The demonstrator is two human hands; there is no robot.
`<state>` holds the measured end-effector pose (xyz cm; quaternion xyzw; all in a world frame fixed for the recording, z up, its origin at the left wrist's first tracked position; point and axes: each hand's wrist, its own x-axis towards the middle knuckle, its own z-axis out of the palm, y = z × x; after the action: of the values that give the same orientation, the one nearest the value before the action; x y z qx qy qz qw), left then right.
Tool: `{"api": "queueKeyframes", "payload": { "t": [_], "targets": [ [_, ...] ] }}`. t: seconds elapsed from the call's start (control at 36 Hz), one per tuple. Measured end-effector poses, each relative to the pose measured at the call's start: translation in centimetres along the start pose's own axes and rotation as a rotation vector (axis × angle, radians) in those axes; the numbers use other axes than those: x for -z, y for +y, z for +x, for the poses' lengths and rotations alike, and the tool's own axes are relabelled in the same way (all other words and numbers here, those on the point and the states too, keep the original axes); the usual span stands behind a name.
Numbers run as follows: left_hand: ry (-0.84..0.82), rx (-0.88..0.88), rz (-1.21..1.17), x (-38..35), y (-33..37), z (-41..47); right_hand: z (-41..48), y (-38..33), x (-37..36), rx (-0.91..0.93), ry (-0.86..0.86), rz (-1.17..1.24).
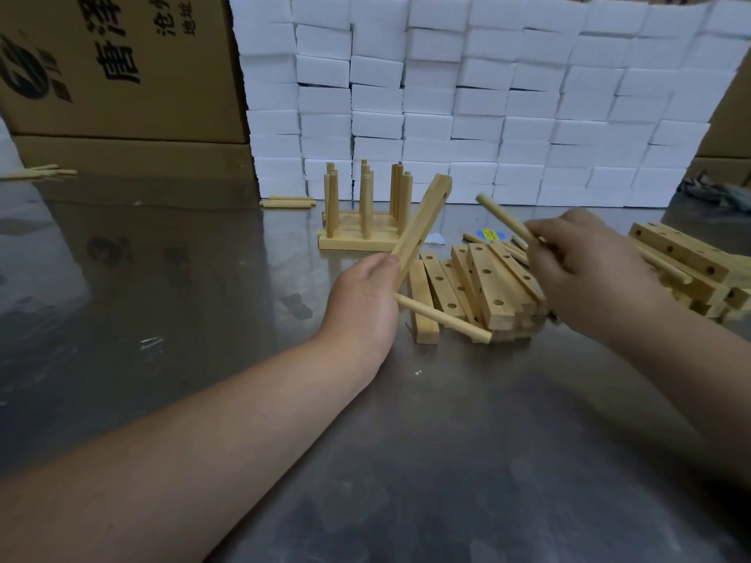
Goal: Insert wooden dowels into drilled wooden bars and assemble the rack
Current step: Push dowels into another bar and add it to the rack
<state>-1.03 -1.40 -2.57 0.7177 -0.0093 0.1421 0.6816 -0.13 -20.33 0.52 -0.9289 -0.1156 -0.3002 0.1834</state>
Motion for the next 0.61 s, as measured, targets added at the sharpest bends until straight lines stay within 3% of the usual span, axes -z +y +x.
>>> {"api": "queueKeyframes", "payload": {
  "t": [0.11, 0.25, 0.47, 0.61],
  "targets": [
    [-0.006, 0.001, 0.023, 0.1, 0.0, 0.1, -1.1, -1.4, 0.4, 0.108, -0.122, 0.099],
    [-0.034, -0.031, 0.014, 0.1, 0.1, -0.1, -1.8, -2.4, 1.1, 0.166, -0.152, 0.096],
    [-0.143, -0.058, -0.072, -0.3, 0.4, -1.0, -2.0, -2.6, 1.1, 0.114, -0.114, 0.090],
    [-0.112, -0.058, -0.173, -0.1, 0.0, -0.6, -2.0, -2.5, 1.4, 0.066, -0.067, 0.092]
  ]
}}
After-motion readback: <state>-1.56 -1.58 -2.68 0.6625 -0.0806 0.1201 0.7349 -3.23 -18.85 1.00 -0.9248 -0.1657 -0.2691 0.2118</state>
